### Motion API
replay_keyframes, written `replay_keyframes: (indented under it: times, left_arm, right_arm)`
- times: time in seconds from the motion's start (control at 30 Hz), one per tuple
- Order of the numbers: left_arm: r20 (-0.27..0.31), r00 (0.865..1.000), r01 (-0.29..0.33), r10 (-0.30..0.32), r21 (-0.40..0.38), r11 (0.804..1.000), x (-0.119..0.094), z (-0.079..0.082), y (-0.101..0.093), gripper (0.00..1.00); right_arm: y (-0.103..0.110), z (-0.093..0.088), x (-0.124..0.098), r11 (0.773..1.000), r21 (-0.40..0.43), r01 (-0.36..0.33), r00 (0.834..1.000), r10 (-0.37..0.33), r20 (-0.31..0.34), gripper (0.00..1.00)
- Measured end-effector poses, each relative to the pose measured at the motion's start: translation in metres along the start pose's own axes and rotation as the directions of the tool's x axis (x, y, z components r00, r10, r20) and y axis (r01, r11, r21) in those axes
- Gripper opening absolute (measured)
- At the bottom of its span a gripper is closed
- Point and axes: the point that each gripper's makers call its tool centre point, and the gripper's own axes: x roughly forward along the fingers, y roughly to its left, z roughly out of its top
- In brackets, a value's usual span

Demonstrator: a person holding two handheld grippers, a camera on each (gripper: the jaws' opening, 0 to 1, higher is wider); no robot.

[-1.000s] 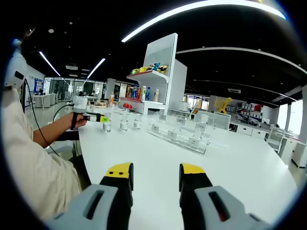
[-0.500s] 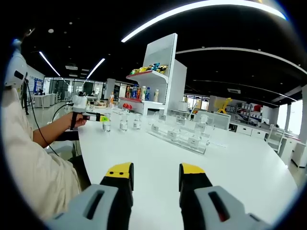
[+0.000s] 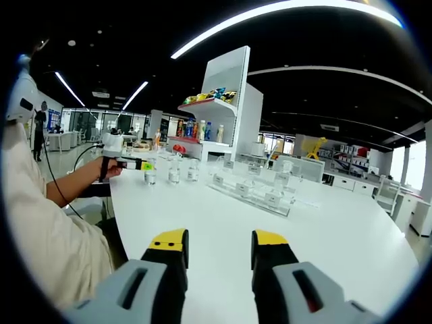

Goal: Identify the label on the chemical reagent bottle, grasp the chemical reagent bottle, and place it in the designated position on the reagent rack

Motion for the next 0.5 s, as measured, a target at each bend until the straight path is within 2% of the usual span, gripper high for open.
replay_keyframes:
  times: [0.4, 0.5]
  left_arm:
    - [0.01, 1.0, -0.017, 0.017, -0.002, 1.0, 0.0005, 0.0003, 0.0012, 0.2]
    - [0.01, 0.999, -0.042, 0.042, -0.003, 0.999, 0.0015, 0.0002, 0.0021, 0.2]
  right_arm:
    - [-0.0006, -0.0021, 0.002, 1.0, 0.003, 0.003, 1.0, -0.003, -0.006, 0.36]
    - [-0.0006, -0.0026, 0.0026, 1.0, 0.002, 0.002, 1.0, -0.002, -0.007, 0.36]
